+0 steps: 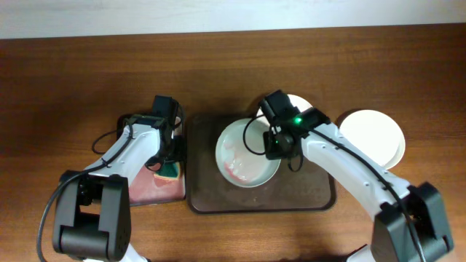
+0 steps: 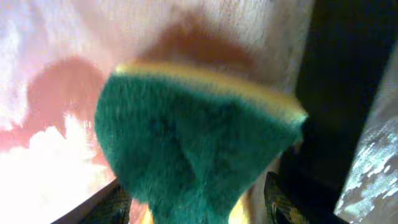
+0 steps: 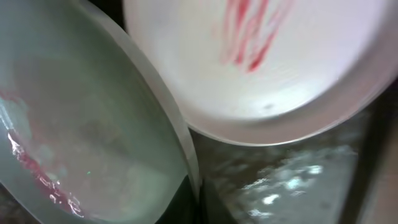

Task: Clean dirty plates on tray and stack at the side
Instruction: 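Carry the pale green plate right and stack it on the cleaned plate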

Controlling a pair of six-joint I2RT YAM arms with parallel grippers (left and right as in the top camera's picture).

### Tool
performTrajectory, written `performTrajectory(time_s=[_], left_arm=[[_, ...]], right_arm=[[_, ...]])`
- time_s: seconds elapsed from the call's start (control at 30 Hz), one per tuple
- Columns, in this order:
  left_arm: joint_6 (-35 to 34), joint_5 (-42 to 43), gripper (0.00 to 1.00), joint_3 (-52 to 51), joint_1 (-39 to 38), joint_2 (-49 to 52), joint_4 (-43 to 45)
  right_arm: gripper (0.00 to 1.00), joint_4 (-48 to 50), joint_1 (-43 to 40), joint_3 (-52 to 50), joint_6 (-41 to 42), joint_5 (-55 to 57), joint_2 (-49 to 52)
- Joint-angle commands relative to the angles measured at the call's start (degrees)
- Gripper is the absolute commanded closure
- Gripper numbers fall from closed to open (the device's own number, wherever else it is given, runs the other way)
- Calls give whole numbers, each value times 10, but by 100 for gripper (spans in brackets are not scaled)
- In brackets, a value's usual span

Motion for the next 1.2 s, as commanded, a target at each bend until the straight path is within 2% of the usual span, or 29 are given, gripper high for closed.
performTrajectory(time_s=[0.0, 0.2, 0.23, 0.3, 0.37, 0.4, 0.47, 0.57, 0.63, 0.67, 0.7, 0.77, 0.9, 1.1, 1.13, 1.17], left_arm=[[2, -35, 31, -4, 5, 11, 26], [-2, -39, 30, -4, 8, 44, 51], [-2, -39, 34, -4, 8, 47, 56], [-2, -39, 51, -4, 8, 47, 65], [-2, -39, 82, -4, 9, 47, 77], [-2, -39, 91, -3, 9, 47, 79], [-2, -41, 100, -3, 9, 47, 82], [23, -41, 100, 12, 9, 46, 82], [36, -44, 100, 35, 9, 43, 64], [36, -45, 93, 43, 9, 43, 53], [35, -42, 65, 52, 8, 43, 38], [35, -17, 36, 54, 8, 43, -8], [35, 31, 33, 53, 8, 43, -74], [35, 33, 30, 52, 8, 43, -123], [35, 33, 33, 52, 8, 43, -124], [35, 33, 41, 52, 8, 43, -124]], right_arm=[[96, -16, 4, 28, -12, 106, -48], [96, -26, 7, 30, -27, 153, -91], [96, -26, 9, 30, -27, 161, -91], [96, -30, 24, 30, -27, 200, -91], [96, -32, 55, 31, -32, 270, -91], [96, -32, 71, 31, -31, 298, -91], [96, -32, 97, 31, -31, 341, -91], [96, -32, 145, 31, -31, 407, -91], [96, -32, 154, 31, -31, 406, -91], [96, -32, 154, 31, -31, 406, -91], [96, -32, 154, 31, -31, 407, -91], [96, -30, 154, 31, -31, 407, -91], [96, -30, 154, 31, -31, 407, -91], [96, -32, 154, 34, -31, 406, -91], [96, -32, 154, 34, -31, 406, -91], [96, -33, 154, 34, -31, 406, -91]])
